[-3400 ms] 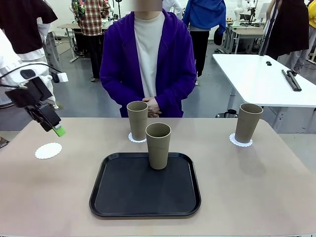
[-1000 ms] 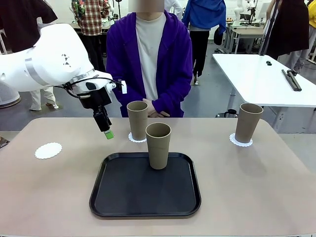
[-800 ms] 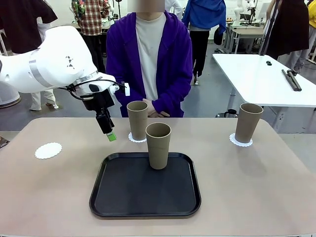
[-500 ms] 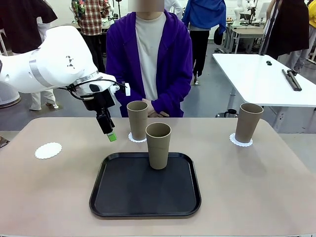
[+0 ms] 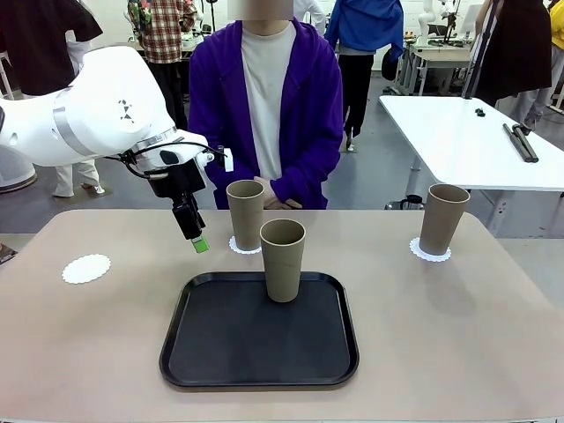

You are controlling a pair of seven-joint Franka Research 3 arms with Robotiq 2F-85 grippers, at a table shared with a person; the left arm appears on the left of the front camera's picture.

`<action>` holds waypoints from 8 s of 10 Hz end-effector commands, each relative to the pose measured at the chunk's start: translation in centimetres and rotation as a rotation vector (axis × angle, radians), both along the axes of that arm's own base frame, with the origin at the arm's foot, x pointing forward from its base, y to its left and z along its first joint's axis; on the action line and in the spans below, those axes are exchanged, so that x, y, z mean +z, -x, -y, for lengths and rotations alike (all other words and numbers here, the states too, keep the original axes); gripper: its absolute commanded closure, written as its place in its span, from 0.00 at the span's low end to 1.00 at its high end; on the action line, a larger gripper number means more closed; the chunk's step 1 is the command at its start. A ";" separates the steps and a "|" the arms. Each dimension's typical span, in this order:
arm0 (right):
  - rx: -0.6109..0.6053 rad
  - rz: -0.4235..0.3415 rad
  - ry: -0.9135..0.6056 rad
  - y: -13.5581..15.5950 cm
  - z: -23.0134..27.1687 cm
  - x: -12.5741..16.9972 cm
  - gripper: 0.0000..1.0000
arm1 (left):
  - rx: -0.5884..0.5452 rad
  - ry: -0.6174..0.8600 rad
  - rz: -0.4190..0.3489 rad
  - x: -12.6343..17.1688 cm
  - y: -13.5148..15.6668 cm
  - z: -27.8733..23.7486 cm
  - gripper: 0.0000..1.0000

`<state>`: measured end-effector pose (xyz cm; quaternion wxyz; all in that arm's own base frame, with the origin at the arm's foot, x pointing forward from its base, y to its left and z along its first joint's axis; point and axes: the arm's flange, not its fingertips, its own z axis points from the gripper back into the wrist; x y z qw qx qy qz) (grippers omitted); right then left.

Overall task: Place coasters on the table and set cups on them.
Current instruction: Take one Reusable plastic cup from the Flat Tray and place it on a coaster set by the human.

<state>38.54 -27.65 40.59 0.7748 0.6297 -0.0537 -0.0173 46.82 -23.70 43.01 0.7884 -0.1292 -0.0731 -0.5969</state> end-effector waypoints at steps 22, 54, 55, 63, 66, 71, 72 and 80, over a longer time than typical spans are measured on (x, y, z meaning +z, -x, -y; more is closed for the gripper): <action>-0.007 -0.001 -0.003 0.0 0.0 0.1 0.00 | -0.369 0.661 0.128 -3.2 -0.9 -3.0 0.00; -0.007 -0.001 -0.003 0.0 0.0 0.1 0.00 | -0.166 1.196 0.075 -17.5 -2.2 -3.0 0.00; -0.007 -0.001 -0.003 0.0 0.0 0.1 0.00 | -0.186 1.203 0.084 -17.7 -2.3 -2.2 0.00; -0.007 -0.001 -0.003 0.0 0.0 0.1 0.00 | -0.255 1.180 0.048 -19.7 -2.4 2.5 0.00; -0.007 -0.001 -0.003 0.0 0.0 0.1 0.00 | -0.274 1.155 0.047 -20.4 -2.6 3.8 0.00; -0.007 -0.001 -0.003 0.0 0.0 0.1 0.00 | -0.305 1.143 0.023 -21.2 -2.6 6.0 0.00; -0.007 -0.001 -0.003 0.0 0.0 0.1 0.00 | -0.331 1.146 0.029 -21.2 -2.6 6.4 0.00; -0.007 -0.001 -0.003 0.0 0.0 0.1 0.00 | -0.341 1.182 0.044 -19.9 -2.0 6.2 1.00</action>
